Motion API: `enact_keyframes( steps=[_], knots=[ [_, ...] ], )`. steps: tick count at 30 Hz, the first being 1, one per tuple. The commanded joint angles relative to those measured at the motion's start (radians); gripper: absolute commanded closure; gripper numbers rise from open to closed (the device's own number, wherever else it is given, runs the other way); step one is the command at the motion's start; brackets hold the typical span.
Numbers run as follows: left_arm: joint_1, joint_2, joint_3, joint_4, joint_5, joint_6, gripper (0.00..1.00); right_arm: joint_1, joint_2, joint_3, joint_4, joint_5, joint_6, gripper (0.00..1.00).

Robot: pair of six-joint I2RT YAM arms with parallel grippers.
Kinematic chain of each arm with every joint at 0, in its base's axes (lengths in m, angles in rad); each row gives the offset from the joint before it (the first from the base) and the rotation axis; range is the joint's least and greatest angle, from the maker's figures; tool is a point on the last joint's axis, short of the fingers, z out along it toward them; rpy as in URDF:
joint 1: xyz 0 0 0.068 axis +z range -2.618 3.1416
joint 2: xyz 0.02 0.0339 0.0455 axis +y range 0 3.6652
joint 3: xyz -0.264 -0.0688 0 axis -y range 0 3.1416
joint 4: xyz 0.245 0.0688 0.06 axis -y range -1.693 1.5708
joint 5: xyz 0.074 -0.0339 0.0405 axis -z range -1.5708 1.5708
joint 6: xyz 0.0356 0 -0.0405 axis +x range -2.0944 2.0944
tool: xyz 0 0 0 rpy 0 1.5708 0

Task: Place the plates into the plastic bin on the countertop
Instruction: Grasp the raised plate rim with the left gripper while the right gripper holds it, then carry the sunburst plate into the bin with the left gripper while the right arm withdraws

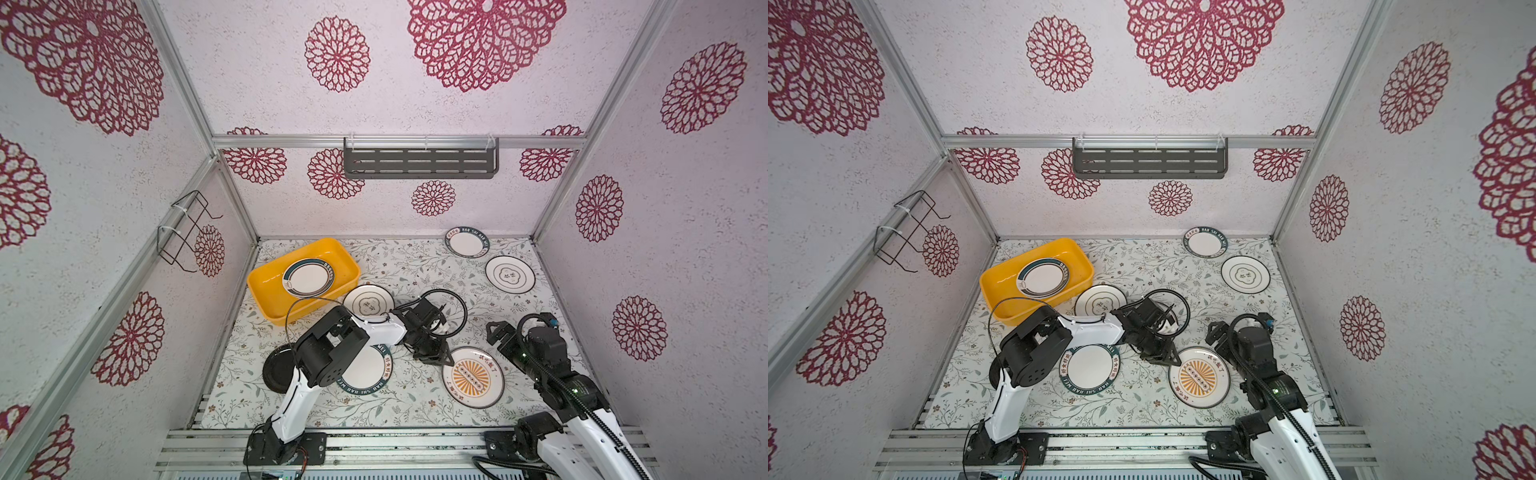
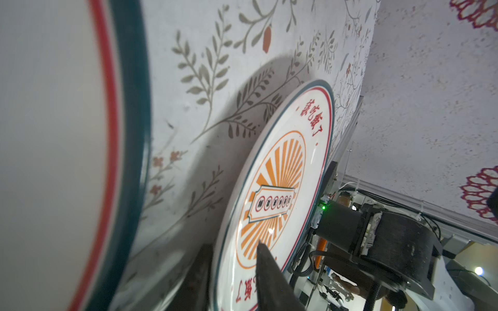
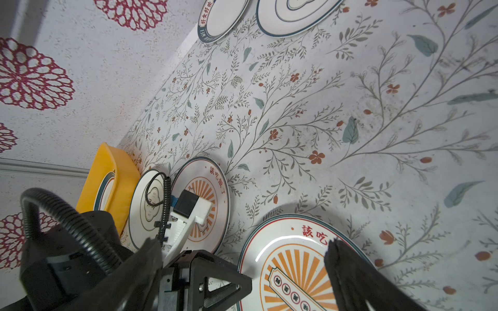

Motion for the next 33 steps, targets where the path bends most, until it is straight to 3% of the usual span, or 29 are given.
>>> enact_keyframes(
  steps=[1, 5, 13, 23, 33],
  knots=[
    [0.000, 0.017, 0.016, -0.010, 0.005, 0.003, 0.77, -0.006, -0.007, 0.030, -0.016, 0.024, -0.012, 0.01],
    [0.002, 0.015, 0.015, -0.011, 0.005, 0.003, 0.87, -0.006, -0.004, 0.032, -0.010, 0.021, -0.010, 0.01],
    [0.012, -0.022, 0.001, -0.001, 0.008, 0.018, 0.98, -0.007, -0.006, 0.033, 0.001, 0.025, -0.003, 0.01],
    [0.125, -0.183, -0.009, 0.050, -0.012, -0.004, 0.98, -0.019, 0.042, 0.097, 0.059, 0.067, -0.049, 0.01],
    [0.278, -0.274, 0.088, 0.010, -0.023, -0.014, 0.98, -0.040, 0.252, 0.208, 0.282, -0.052, -0.199, 0.01]
  ],
)
